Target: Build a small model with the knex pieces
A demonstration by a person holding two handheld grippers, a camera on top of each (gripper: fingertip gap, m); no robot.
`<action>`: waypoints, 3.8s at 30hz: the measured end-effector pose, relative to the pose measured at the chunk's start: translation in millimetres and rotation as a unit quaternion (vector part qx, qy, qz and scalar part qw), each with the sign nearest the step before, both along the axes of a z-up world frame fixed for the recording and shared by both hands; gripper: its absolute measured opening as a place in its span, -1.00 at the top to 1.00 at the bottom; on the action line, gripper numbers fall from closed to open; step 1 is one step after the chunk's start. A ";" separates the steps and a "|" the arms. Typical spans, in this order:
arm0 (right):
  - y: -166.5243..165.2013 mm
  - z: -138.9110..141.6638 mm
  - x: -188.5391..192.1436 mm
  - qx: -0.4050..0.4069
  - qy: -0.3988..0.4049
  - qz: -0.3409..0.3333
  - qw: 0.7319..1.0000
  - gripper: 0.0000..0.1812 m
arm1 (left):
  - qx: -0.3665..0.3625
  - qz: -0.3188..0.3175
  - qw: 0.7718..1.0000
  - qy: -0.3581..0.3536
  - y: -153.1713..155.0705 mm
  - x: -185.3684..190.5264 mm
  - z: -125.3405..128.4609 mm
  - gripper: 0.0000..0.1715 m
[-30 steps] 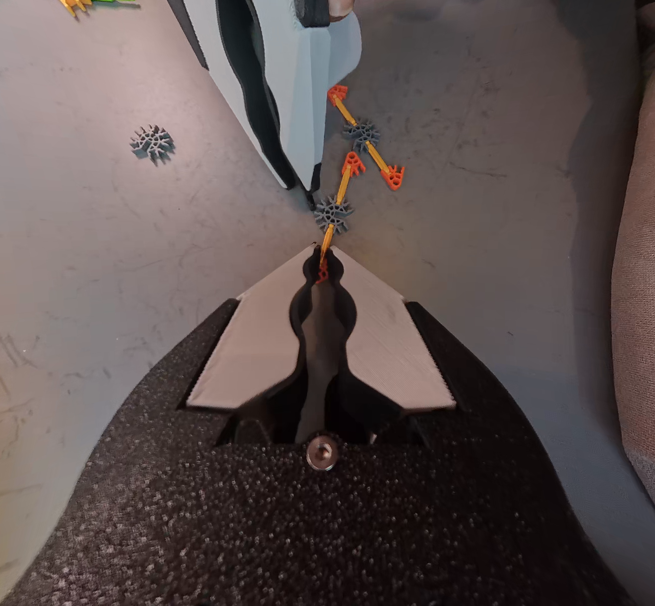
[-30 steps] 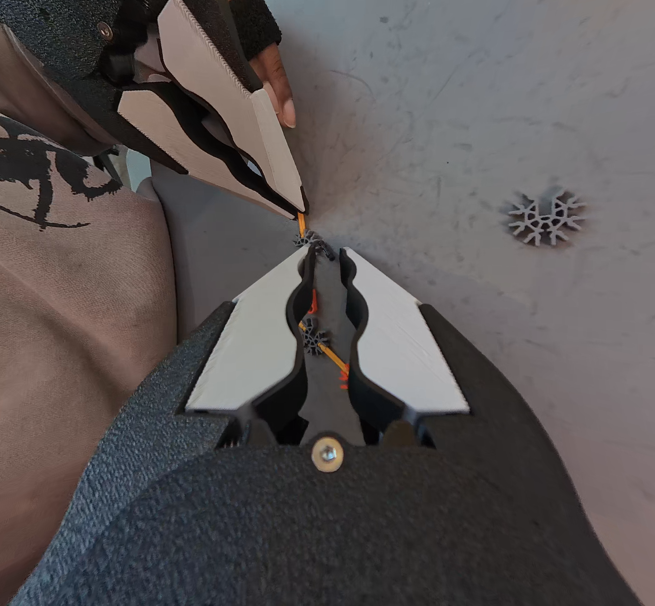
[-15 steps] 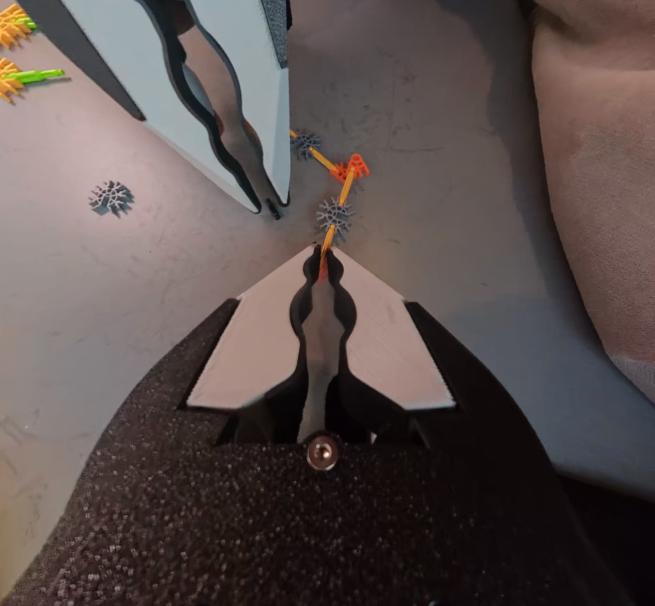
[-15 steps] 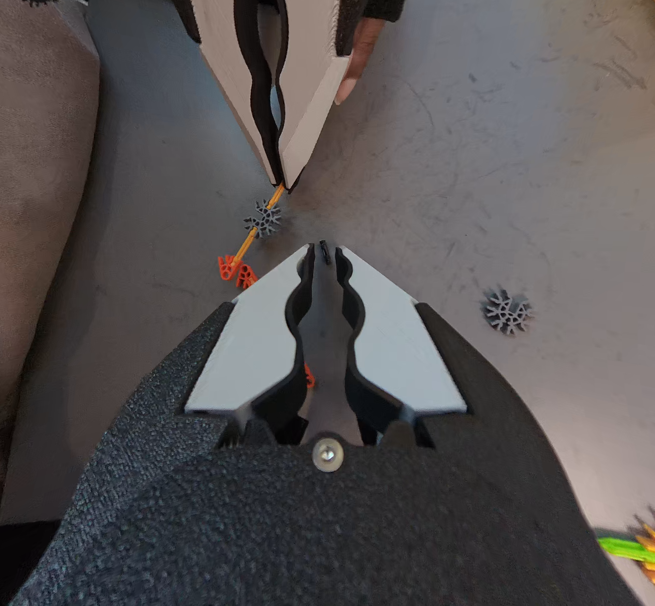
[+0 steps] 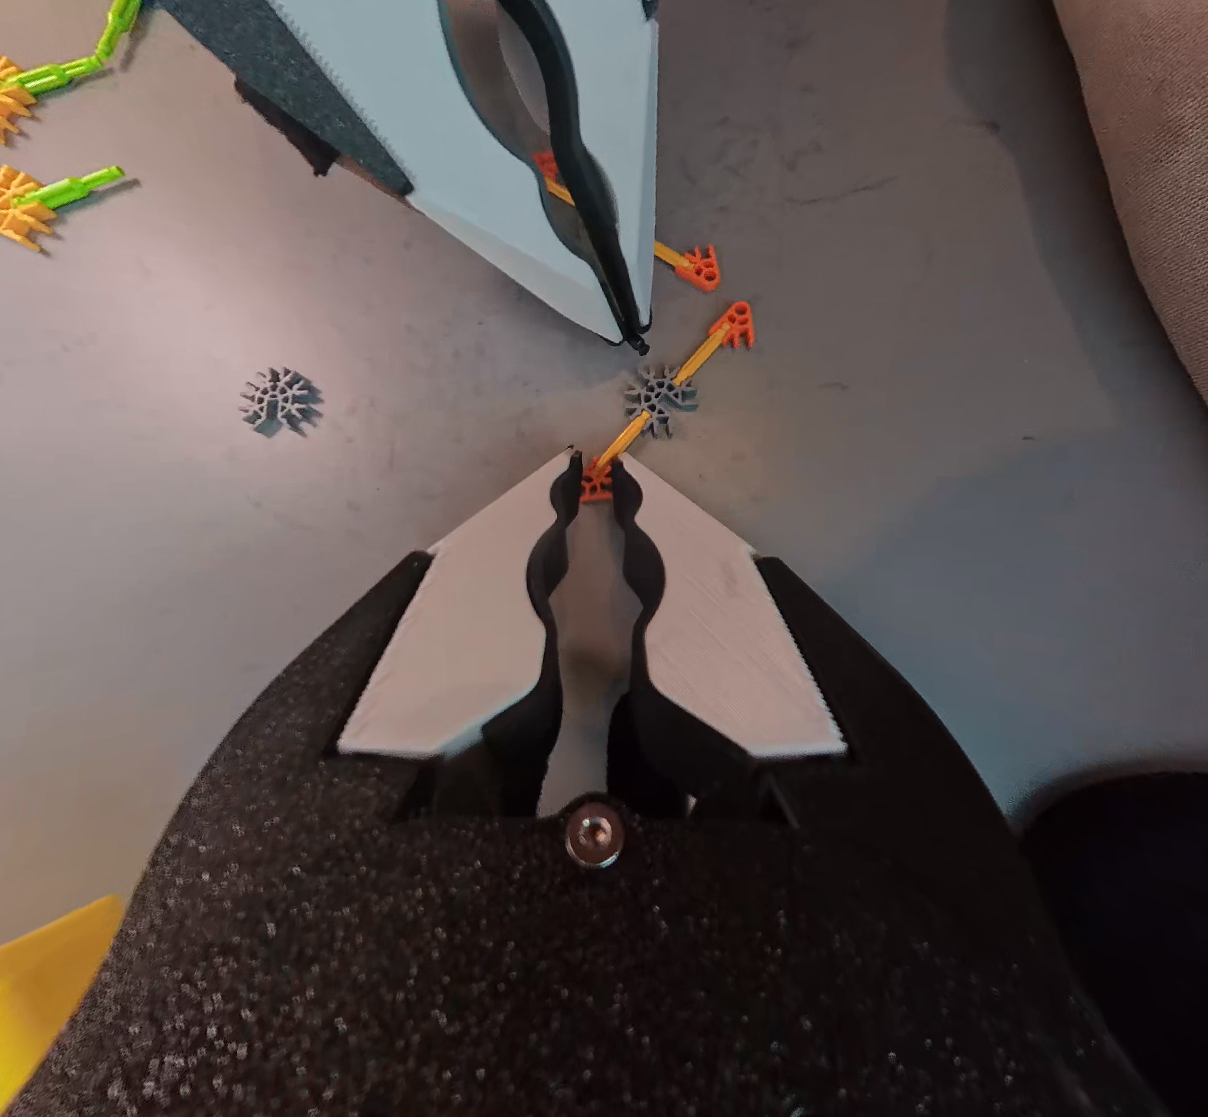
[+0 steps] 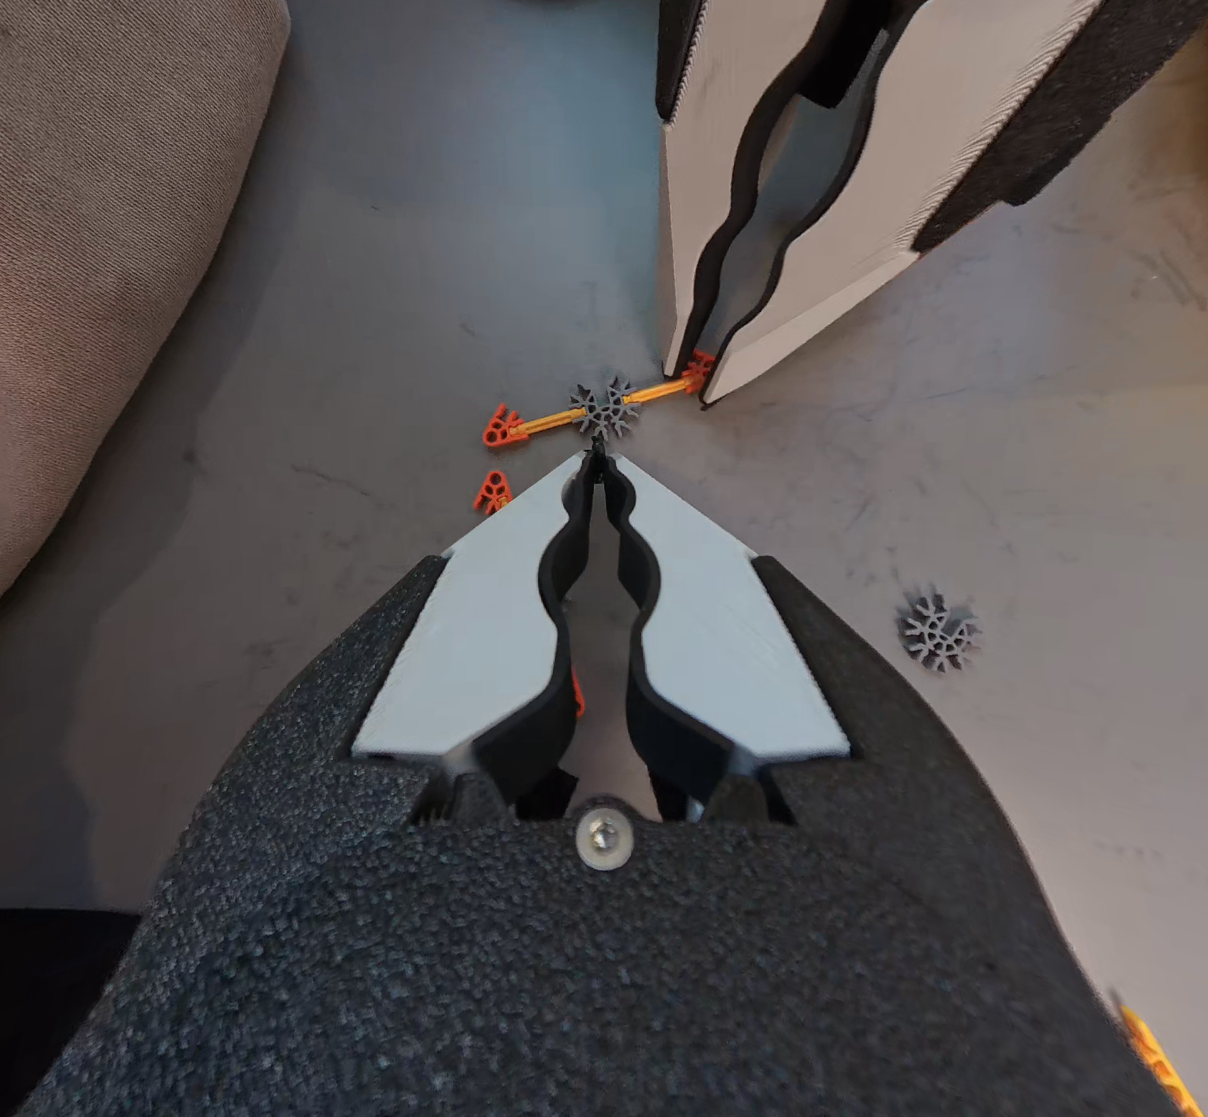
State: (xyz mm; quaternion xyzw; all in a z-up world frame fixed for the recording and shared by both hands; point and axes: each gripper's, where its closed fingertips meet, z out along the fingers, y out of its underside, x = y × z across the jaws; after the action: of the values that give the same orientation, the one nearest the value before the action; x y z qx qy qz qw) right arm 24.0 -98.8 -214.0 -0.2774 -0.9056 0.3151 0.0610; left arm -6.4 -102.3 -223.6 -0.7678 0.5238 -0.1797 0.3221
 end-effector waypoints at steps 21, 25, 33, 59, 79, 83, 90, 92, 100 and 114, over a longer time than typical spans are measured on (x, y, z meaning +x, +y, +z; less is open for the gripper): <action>-1.8 -7.3 -7.5 0.036 -0.025 0.020 0.999 0.96 | 0.011 0.012 1.000 -0.005 2.4 -1.9 -0.2 0.90; -3.3 -1.9 -9.8 0.027 -0.021 0.019 0.999 1.00 | 0.012 0.011 1.000 -0.004 2.3 -1.9 -0.1 0.90; -4.8 -7.0 -9.4 0.048 -0.047 0.031 0.997 1.00 | 0.013 0.011 1.000 -0.007 2.3 -1.5 0.0 0.90; -10.2 3.0 -8.7 0.098 -0.040 -0.006 0.994 0.91 | 0.004 0.036 0.998 -0.043 -3.3 -1.8 -0.6 0.90; -5.4 -9.0 -13.1 0.152 -0.046 -0.066 0.985 1.00 | -0.004 0.033 0.999 -0.040 -7.4 -2.3 -0.8 0.91; 9.5 5.2 -20.4 0.113 0.044 -0.142 0.982 0.97 | -0.021 0.037 0.999 -0.028 -14.2 -4.4 -0.9 0.92; 50.8 15.4 31.0 0.050 0.053 -0.275 0.959 0.75 | -0.058 0.052 0.995 -0.068 -28.4 -3.7 13.2 0.77; 46.6 9.9 45.8 0.029 0.048 -0.280 0.958 0.70 | -0.053 0.076 0.994 -0.065 -24.5 -4.1 12.5 0.73; 30.5 -1.1 41.6 0.027 0.064 -0.210 0.975 0.65 | -0.088 0.206 0.974 -0.001 -16.2 -1.7 -0.9 0.96; 20.4 -7.2 51.6 0.015 0.030 -0.129 0.991 0.78 | -0.090 0.254 0.958 -0.098 -38.1 36.7 31.7 0.76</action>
State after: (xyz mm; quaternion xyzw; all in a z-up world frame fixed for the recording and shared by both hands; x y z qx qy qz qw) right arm 75.6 -78.4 -221.1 -0.3810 -0.8648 0.2988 0.1326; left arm 30.3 -140.4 -191.9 -0.8799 0.2592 -0.2130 0.3365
